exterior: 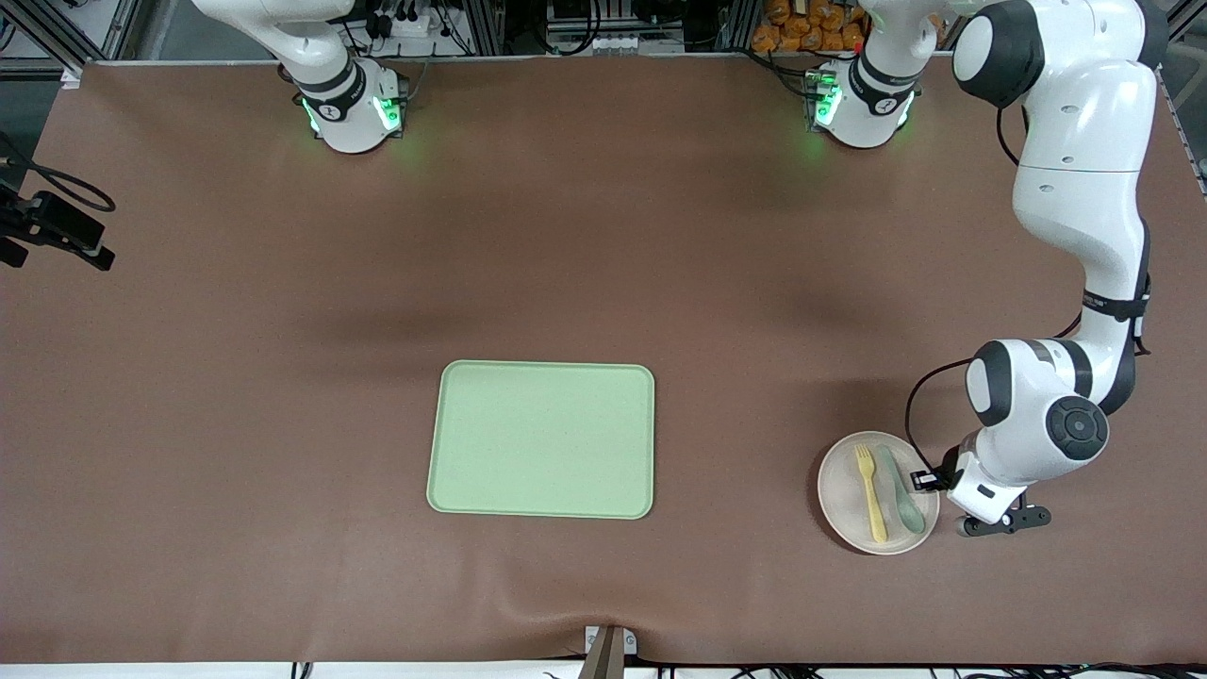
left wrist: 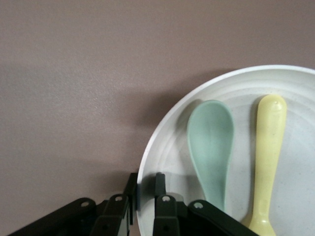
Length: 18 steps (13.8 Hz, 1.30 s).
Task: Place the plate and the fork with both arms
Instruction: 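Grasp the plate rim with the left gripper and lift it, then carry the plate with the left gripper and lower it onto the tray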
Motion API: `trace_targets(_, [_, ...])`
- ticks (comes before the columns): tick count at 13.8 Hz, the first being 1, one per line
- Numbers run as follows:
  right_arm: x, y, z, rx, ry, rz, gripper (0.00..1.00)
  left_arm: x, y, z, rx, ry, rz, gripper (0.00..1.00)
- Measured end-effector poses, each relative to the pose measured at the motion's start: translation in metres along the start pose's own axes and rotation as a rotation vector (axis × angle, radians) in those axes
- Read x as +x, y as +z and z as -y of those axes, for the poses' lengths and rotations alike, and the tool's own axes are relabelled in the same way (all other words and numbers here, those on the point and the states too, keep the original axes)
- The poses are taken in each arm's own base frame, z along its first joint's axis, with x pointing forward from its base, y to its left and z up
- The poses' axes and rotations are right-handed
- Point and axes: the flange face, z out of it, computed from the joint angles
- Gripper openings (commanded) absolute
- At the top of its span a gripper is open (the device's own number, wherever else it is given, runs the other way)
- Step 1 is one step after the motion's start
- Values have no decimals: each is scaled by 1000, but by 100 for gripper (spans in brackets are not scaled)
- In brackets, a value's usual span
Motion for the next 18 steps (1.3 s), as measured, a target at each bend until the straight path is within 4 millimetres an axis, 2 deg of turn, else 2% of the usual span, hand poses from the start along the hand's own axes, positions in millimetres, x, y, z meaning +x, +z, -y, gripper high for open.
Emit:
trace_targets(6, [5, 9, -1, -1, 2, 16, 100, 6, -20, -4, -9, 73, -7, 0])
trace_targets(8, [4, 9, -2, -2, 3, 16, 100, 4, -28, -24, -39, 101, -5, 0])
trace_targets(12, [6, 14, -3, -2, 6, 24, 100, -8, -35, -79, -111, 163, 27, 0])
trace_targets(15, [8, 17, -3, -3, 7, 29, 100, -24, -48, -144, -203, 232, 41, 0])
trace_targets(18, [10, 21, -3, -3, 7, 34, 100, -36, -74, -205, -308, 269, 31, 0])
